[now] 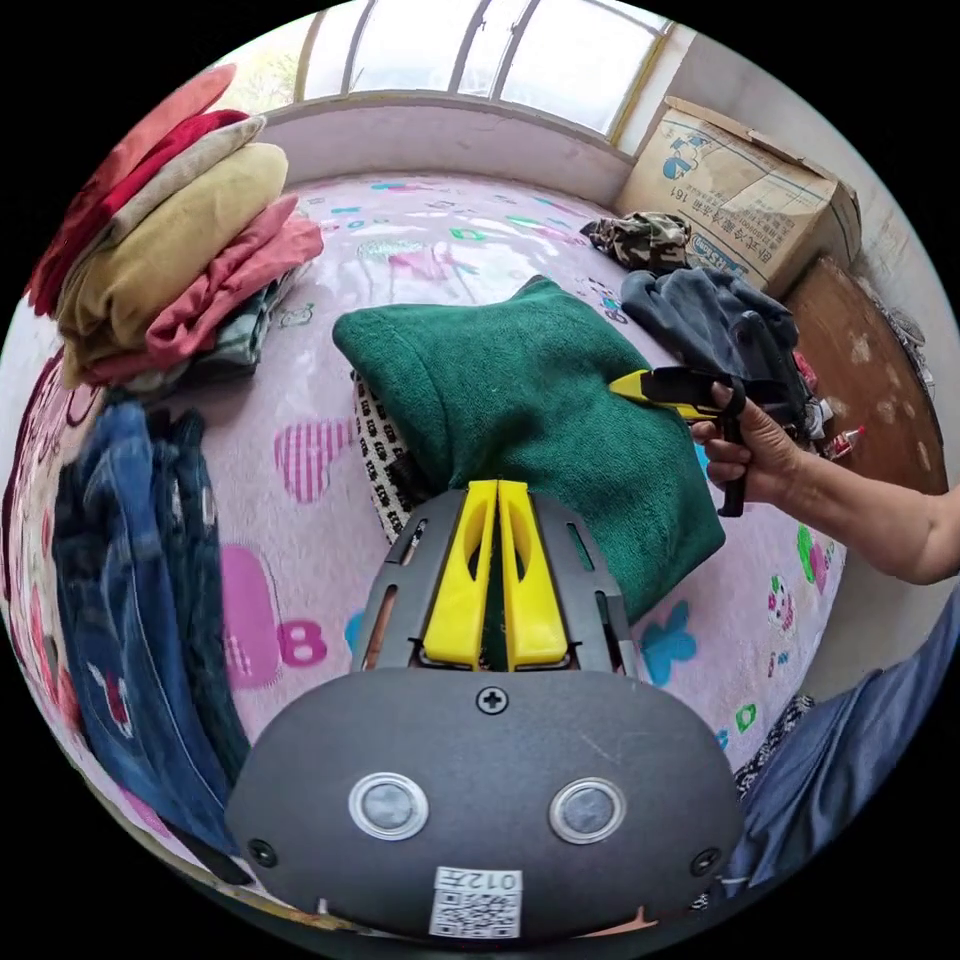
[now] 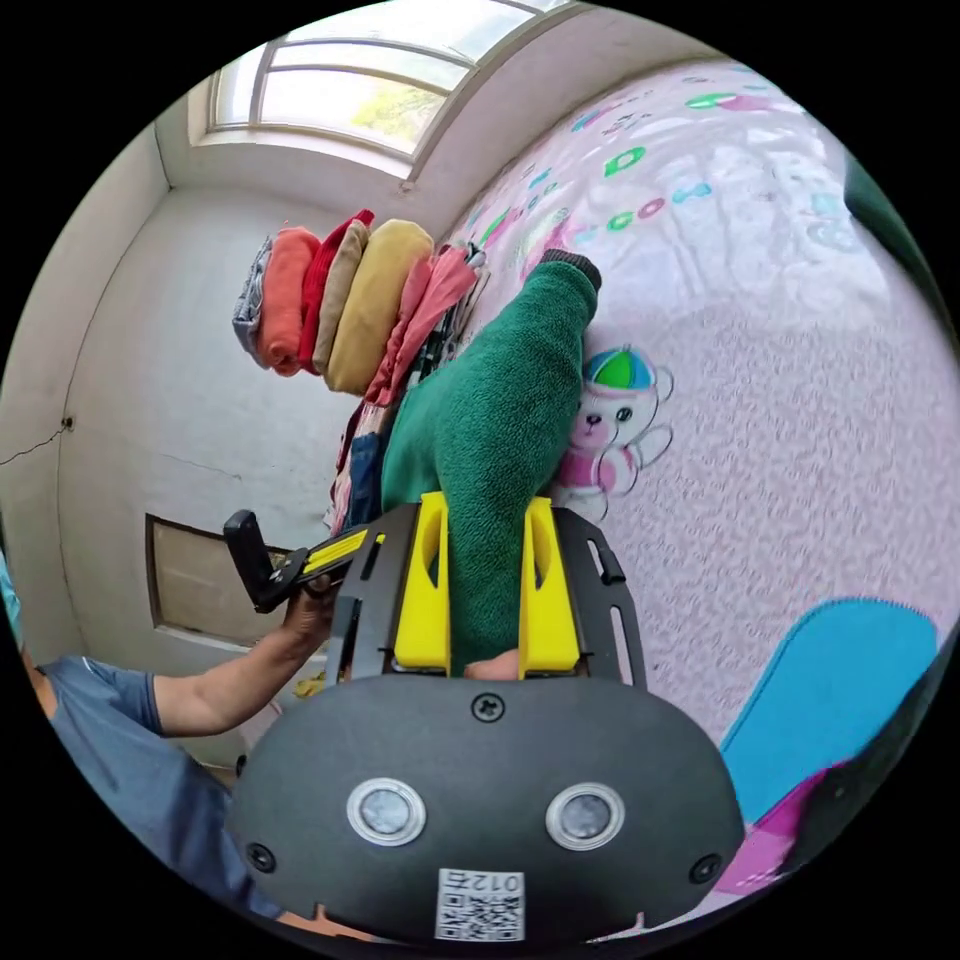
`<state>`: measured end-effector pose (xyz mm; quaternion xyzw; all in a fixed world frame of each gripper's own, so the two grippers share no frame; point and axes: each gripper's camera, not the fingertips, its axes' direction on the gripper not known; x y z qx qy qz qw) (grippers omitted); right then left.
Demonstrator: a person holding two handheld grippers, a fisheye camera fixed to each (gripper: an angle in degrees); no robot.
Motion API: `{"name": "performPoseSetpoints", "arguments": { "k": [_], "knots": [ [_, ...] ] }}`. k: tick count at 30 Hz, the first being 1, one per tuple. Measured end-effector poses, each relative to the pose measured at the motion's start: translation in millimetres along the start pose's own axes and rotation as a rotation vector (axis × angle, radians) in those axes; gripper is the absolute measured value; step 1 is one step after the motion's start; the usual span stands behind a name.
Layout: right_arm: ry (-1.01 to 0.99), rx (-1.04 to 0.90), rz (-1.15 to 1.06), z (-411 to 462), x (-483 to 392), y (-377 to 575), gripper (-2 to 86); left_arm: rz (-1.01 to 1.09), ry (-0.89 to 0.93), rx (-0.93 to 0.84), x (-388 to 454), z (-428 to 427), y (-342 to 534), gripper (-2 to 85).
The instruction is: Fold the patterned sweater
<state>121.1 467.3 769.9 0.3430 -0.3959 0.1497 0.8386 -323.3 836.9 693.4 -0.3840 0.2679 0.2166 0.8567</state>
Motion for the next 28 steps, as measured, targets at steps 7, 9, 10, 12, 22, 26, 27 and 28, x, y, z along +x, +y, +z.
{"name": "performPoseSetpoints", "arguments": {
  "k": [7, 9, 10, 12, 22, 26, 27, 28],
  "knots": [
    [0.112, 0.091, -0.030, -6, 20, -167, 10.4, 0.016, -0.173, 0.078, -33, 31, -154, 0.0],
    [0.153, 0.095, -0.064, -6, 19, -214, 11.0, 0.006, -0.154, 0.205, -37, 7, -179, 0.0],
    [0.157, 0.093, -0.067, -7, 20, -223, 11.3, 0.009, -0.152, 0.230, -37, 2, -181, 0.0],
    [0.185, 0.087, -0.050, -12, 19, -246, 12.5, 0.040, -0.152, 0.283, -28, -12, -176, 0.0],
    [0.420, 0.099, -0.253, -134, -61, -139, 10.9, -0.110, 0.140, 0.186, 19, 26, -73, 0.4],
    [0.620, 0.149, -0.332, -235, -105, -33, 9.3, -0.102, 0.292, 0.111, 72, 46, -53, 0.4],
    [0.694, 0.193, -0.324, -270, -114, -3, 9.0, -0.075, 0.320, 0.094, 92, 49, -50, 0.4],
    [0.735, 0.218, -0.312, -287, -118, 12, 8.8, -0.063, 0.333, 0.086, 103, 50, -49, 0.4]
  ]
}}
